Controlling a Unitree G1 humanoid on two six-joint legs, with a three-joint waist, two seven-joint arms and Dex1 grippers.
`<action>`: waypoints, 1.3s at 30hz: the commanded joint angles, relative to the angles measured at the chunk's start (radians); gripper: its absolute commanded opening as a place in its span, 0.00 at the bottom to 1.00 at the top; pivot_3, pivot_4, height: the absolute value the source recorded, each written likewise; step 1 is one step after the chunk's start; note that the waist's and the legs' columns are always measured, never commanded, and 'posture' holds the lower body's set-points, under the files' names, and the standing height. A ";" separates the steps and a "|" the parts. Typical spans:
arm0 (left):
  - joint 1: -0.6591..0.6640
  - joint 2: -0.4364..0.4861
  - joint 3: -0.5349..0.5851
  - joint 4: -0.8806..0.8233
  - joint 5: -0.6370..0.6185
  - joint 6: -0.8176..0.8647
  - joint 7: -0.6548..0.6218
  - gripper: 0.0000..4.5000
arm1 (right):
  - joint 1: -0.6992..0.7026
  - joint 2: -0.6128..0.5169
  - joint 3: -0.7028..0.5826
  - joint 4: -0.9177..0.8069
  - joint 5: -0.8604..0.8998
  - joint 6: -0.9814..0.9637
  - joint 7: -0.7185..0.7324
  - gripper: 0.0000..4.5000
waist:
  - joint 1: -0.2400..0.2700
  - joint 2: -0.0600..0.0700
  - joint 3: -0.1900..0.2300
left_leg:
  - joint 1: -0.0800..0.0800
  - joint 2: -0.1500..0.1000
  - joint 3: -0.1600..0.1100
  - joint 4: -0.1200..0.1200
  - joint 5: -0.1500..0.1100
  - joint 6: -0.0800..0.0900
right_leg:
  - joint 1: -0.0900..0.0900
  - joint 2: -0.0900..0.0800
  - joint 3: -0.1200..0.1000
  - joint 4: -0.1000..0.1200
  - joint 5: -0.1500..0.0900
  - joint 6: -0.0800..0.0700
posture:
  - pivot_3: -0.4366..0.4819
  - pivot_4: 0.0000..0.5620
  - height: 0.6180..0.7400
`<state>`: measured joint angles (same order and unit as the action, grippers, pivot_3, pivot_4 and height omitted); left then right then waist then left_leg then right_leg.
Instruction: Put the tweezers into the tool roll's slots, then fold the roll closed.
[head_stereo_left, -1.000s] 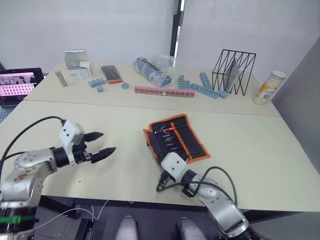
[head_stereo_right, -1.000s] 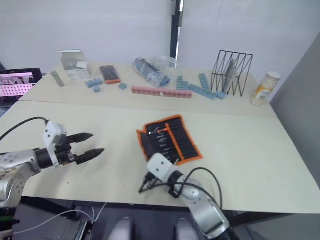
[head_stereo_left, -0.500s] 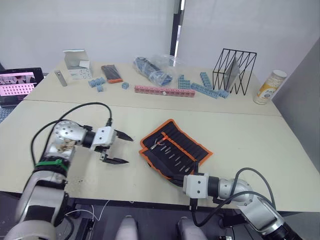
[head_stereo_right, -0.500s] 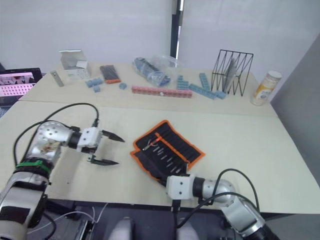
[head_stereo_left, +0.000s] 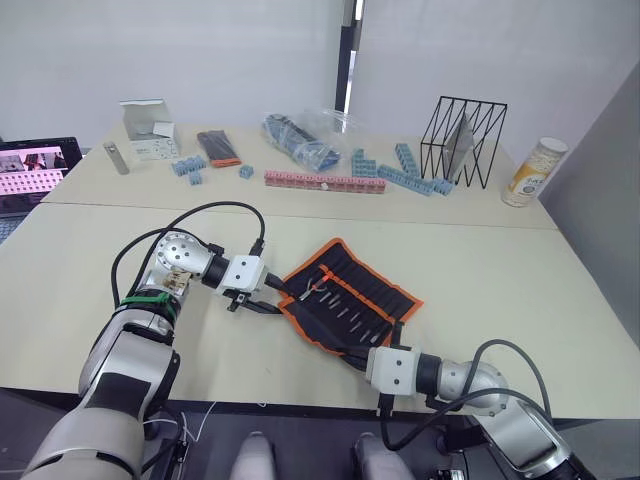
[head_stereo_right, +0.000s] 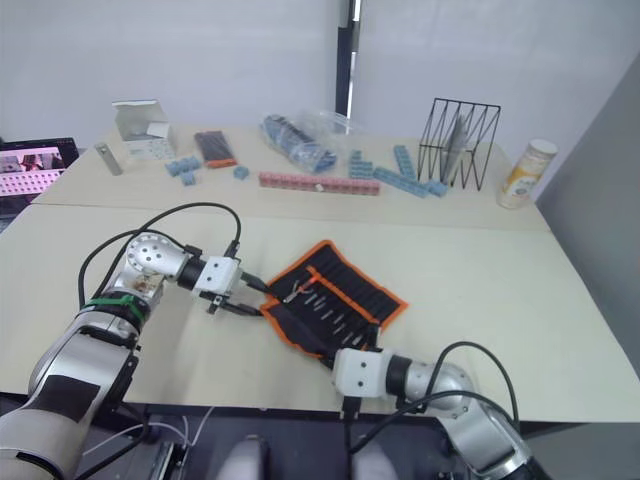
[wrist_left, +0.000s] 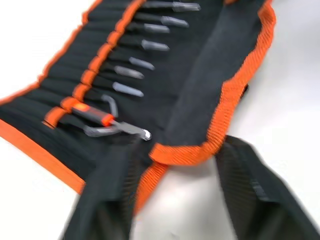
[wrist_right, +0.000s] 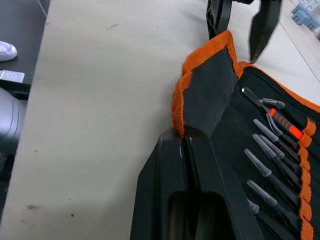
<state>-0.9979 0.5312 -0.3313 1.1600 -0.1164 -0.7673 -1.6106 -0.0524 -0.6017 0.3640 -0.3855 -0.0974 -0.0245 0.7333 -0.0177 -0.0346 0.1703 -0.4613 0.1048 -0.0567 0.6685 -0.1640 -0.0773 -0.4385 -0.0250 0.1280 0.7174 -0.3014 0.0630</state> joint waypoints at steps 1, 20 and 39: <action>-0.031 -0.012 0.006 0.015 0.021 -0.045 -0.004 0.15 | -0.001 0.009 -0.022 -0.048 -0.003 0.009 -0.011 0.00 | 0.001 0.000 0.000 | 0.000 0.000 0.000 0.000 0.000 0.000 | 0.000 0.000 0.000 0.000 0.000 0.000 | 0.48 0.27 0.37; 0.163 0.115 0.082 -0.159 -0.057 -0.015 -0.004 0.01 | -0.196 0.036 -0.009 0.134 -0.127 -0.063 -0.051 0.00 | -0.015 0.000 0.000 | 0.001 0.000 0.000 0.000 0.000 0.000 | 0.000 0.000 0.000 0.002 0.000 0.000 | 0.48 0.27 0.37; 0.869 0.301 0.288 -1.265 -0.183 0.775 0.419 0.01 | -0.368 0.038 0.057 0.401 -0.177 -0.401 0.021 0.00 | -0.017 0.003 0.002 | 0.002 0.001 0.001 0.008 0.000 0.000 | -0.002 0.000 0.000 0.014 -0.007 -0.008 | 0.48 0.27 0.37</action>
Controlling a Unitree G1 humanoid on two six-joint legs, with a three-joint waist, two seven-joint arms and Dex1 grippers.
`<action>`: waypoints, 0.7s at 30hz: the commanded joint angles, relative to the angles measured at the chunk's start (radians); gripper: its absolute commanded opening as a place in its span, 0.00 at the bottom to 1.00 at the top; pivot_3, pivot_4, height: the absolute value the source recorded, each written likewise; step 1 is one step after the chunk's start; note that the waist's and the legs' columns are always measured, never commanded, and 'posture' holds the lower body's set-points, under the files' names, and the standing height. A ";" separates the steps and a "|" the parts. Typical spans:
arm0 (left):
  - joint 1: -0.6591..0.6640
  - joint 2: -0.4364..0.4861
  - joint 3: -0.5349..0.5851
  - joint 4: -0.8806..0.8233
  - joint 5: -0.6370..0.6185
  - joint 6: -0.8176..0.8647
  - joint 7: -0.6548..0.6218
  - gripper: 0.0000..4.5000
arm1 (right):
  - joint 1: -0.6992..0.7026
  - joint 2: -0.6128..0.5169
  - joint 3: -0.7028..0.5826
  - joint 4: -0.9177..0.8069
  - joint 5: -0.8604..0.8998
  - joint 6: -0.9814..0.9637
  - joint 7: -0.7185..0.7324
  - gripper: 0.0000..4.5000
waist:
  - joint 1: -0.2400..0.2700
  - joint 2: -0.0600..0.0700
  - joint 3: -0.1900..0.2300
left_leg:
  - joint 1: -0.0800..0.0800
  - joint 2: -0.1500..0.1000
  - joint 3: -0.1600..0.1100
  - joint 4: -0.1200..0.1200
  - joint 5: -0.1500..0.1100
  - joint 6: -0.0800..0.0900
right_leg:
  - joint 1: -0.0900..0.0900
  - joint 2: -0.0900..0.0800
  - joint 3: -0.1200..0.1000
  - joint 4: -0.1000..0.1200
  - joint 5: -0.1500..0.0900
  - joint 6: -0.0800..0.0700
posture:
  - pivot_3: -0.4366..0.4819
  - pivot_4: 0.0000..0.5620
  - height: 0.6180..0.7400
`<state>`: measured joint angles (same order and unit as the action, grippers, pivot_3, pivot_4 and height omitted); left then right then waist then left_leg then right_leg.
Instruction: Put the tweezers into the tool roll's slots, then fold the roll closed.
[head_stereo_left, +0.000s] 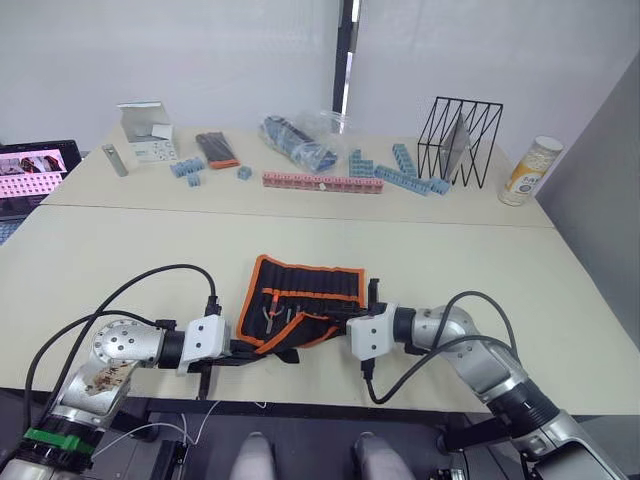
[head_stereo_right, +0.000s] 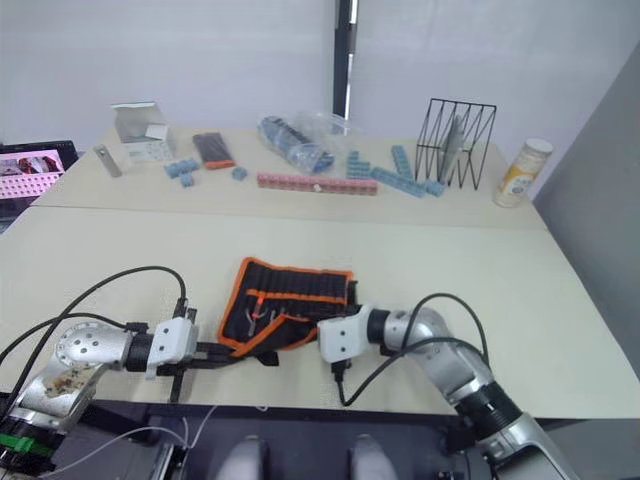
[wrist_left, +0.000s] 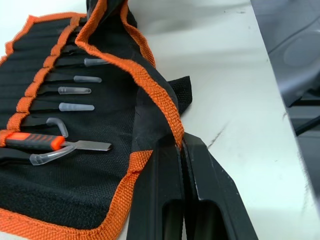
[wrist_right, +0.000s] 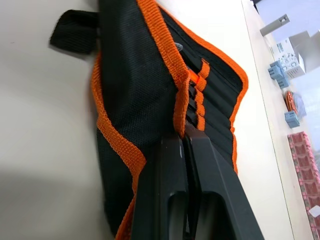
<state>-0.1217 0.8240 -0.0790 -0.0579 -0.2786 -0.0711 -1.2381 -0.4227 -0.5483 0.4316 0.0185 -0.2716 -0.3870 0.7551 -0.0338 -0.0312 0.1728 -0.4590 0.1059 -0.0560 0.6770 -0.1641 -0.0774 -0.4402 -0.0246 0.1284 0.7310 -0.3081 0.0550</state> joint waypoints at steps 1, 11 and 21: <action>-0.014 0.004 0.037 -0.048 -0.022 0.102 0.055 0.01 | 0.007 -0.018 -0.017 -0.006 0.005 -0.035 0.004 0.00 | -0.001 0.000 0.000 | 0.000 0.000 0.000 0.001 0.000 0.000 | 0.000 0.000 0.000 0.001 0.000 0.000 | 0.48 0.27 0.37; -0.178 -0.021 0.003 0.093 -0.044 0.230 -0.027 0.01 | 0.064 -0.002 -0.075 -0.215 0.272 0.413 0.167 0.00 | -0.005 0.000 0.000 | 0.000 0.000 0.000 0.002 0.000 0.000 | -0.001 0.000 0.001 0.003 0.000 0.000 | 0.48 0.27 0.37; -0.339 -0.074 -0.063 0.272 0.019 0.282 -0.054 0.01 | 0.075 0.041 -0.119 -0.243 0.331 0.759 0.103 0.00 | -0.005 0.000 0.000 | -0.001 0.000 0.000 0.001 0.000 0.000 | -0.001 0.001 0.001 0.002 0.000 0.000 | 0.48 0.27 0.37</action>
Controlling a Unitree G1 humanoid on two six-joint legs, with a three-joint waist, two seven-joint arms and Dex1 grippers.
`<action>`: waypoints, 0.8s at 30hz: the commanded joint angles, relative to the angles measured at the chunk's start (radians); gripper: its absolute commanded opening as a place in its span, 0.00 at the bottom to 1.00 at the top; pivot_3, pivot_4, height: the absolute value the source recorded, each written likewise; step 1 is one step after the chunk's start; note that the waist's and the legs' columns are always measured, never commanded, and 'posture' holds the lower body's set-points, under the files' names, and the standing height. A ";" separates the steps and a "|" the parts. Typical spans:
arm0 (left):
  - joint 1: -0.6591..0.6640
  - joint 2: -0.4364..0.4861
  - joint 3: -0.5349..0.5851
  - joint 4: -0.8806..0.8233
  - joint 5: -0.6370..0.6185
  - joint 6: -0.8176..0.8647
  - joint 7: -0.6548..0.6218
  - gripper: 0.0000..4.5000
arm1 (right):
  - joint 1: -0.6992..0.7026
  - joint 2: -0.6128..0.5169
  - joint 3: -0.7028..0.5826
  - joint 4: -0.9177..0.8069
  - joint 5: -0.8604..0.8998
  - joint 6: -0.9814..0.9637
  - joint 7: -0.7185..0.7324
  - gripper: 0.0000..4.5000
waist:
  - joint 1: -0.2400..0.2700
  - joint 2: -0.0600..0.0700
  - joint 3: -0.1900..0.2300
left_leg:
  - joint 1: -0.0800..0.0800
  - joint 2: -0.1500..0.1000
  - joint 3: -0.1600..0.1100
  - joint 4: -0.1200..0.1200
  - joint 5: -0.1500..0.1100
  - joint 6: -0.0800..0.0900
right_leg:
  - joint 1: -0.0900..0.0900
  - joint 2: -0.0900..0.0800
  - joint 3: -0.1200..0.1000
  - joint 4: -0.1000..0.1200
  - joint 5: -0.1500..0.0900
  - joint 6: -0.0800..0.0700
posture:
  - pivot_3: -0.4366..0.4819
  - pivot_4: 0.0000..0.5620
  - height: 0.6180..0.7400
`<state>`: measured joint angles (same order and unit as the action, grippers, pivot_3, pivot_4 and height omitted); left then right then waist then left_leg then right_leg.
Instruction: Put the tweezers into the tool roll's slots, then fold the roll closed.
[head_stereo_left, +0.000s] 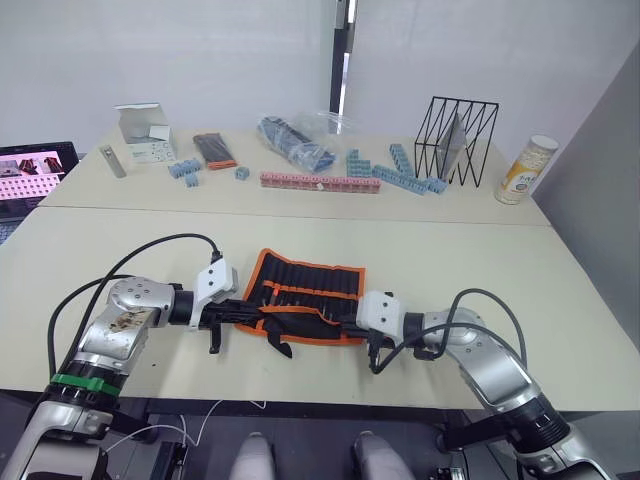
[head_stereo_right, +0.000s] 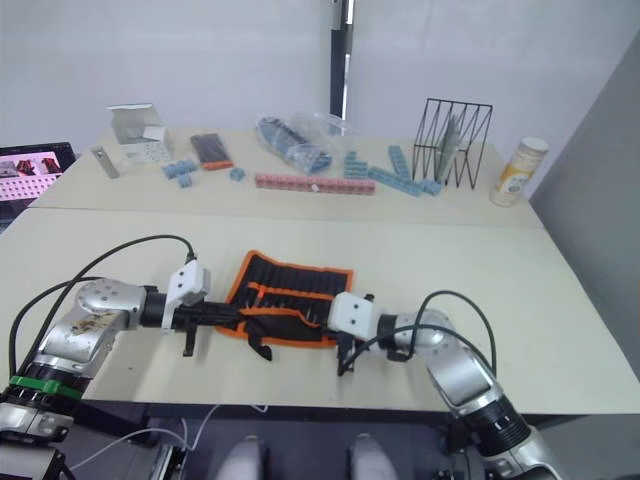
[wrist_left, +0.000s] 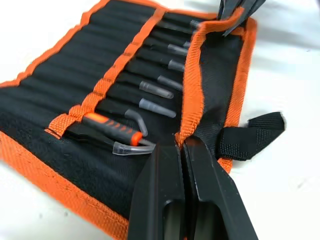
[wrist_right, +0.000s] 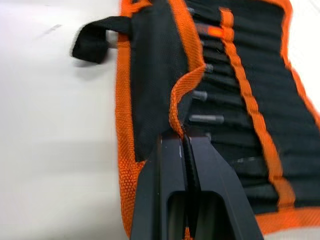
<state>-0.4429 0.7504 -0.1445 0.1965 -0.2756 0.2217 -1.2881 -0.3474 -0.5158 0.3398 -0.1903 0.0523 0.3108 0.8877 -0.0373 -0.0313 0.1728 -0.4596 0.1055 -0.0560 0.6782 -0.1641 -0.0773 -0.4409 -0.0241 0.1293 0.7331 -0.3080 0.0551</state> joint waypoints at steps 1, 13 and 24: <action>-0.016 -0.003 -0.001 0.022 0.019 -0.008 -0.002 0.01 | -0.001 0.018 -0.029 -0.035 0.008 0.082 -0.044 0.00 | -0.002 0.000 0.000 | 0.000 0.000 0.000 0.000 0.000 0.000 | 0.000 0.000 0.000 0.000 0.000 0.000 | 0.48 0.27 0.37; -0.012 -0.034 0.004 0.037 0.034 0.018 0.037 0.01 | -0.040 0.013 -0.036 -0.014 -0.011 0.108 -0.081 0.00 | -0.002 0.000 0.000 | 0.000 0.000 0.000 0.000 0.000 0.000 | 0.000 0.000 0.000 0.000 0.000 0.000 | 0.48 0.27 0.37; 0.007 -0.053 0.009 0.019 0.045 0.014 0.074 0.00 | -0.007 0.017 -0.118 -0.137 0.078 0.171 -0.096 0.65 | 0.002 0.000 0.000 | 0.000 0.000 0.000 0.000 0.000 0.000 | 0.000 0.000 0.000 0.000 0.000 0.000 | 0.48 0.27 0.37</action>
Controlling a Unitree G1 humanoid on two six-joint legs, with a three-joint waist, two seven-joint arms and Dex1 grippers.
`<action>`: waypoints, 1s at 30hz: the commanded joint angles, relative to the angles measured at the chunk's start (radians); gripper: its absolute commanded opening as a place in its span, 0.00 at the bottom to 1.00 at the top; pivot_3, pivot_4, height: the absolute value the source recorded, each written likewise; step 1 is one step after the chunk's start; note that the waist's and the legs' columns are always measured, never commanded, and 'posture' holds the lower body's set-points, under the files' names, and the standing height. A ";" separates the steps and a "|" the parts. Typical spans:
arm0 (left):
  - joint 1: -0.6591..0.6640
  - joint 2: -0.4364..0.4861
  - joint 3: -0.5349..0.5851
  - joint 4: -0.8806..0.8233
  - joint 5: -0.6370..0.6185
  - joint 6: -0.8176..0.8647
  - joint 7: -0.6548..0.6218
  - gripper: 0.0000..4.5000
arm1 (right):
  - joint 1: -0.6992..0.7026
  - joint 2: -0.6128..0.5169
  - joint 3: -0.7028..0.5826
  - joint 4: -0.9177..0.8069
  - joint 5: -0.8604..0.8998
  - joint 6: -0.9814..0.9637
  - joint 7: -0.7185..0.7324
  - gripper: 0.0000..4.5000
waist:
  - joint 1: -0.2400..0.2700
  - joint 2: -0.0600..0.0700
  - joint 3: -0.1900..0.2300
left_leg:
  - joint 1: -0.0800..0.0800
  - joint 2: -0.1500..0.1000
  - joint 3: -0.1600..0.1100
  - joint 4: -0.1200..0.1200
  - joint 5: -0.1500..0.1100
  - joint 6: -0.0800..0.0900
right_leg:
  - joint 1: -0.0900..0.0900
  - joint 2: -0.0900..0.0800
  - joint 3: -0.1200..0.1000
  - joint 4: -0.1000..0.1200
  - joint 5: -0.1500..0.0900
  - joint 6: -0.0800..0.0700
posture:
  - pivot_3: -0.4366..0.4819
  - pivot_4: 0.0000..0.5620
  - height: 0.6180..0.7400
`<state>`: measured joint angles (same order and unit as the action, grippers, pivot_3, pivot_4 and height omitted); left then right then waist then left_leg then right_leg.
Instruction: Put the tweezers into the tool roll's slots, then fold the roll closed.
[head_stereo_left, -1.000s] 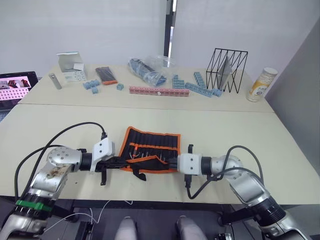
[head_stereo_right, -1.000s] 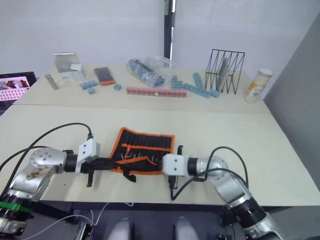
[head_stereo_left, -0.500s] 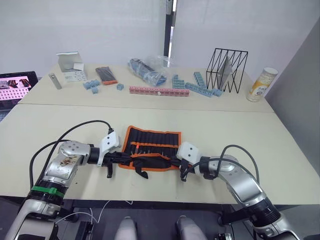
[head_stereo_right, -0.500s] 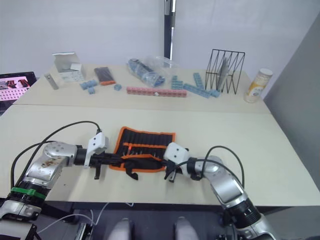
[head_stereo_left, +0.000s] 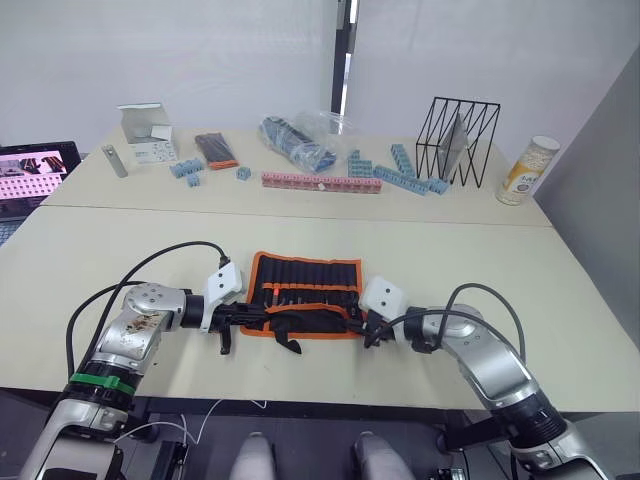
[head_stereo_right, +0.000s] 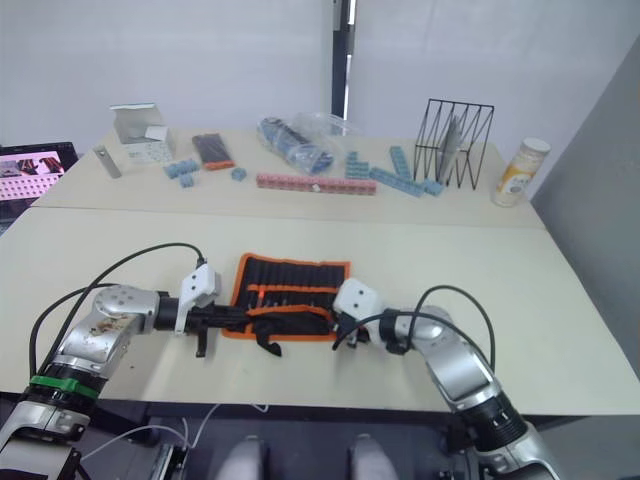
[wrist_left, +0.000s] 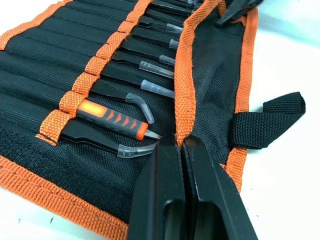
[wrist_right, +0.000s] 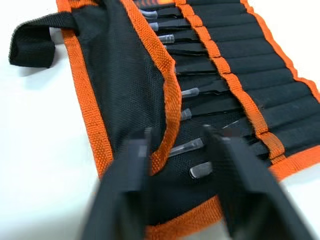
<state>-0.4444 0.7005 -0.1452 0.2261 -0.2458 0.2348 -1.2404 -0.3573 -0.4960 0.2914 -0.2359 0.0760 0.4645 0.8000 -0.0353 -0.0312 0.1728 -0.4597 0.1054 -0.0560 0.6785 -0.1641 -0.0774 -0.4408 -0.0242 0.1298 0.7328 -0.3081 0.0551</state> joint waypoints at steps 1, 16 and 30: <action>0.010 -0.003 0.010 -0.012 0.015 0.002 0.027 0.00 | 0.009 -0.008 -0.084 -0.115 0.067 0.017 -0.005 0.65 | 0.001 0.000 0.000 | 0.000 0.000 0.000 0.000 0.000 0.000 | 0.000 0.000 0.000 0.000 0.000 0.000 | 0.48 0.27 0.37; 0.005 0.005 0.005 -0.020 0.035 0.005 0.034 0.00 | 0.021 0.100 0.044 -0.055 0.042 -0.131 -0.036 0.23 | 0.000 0.000 0.000 | 0.000 0.000 0.000 0.000 0.000 0.000 | 0.000 0.000 0.000 -0.001 0.000 0.000 | 0.48 0.27 0.37; 0.004 0.028 0.120 -0.124 -0.087 0.047 0.007 0.34 | 0.038 0.107 0.089 0.169 -0.090 -0.147 -0.087 0.00 | -0.005 0.000 0.000 | 0.000 0.000 0.000 0.000 0.000 0.000 | 0.000 0.000 0.000 -0.001 0.000 0.000 | 0.48 0.27 0.37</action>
<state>-0.4286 0.7089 -0.0840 0.1551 -0.2865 0.2766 -1.2282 -0.3289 -0.3784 0.3717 -0.0986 0.0121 0.2941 0.7168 -0.0404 -0.0314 0.1729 -0.4596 0.1056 -0.0560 0.6781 -0.1641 -0.0775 -0.4409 -0.0241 0.1299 0.7314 -0.3082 0.0550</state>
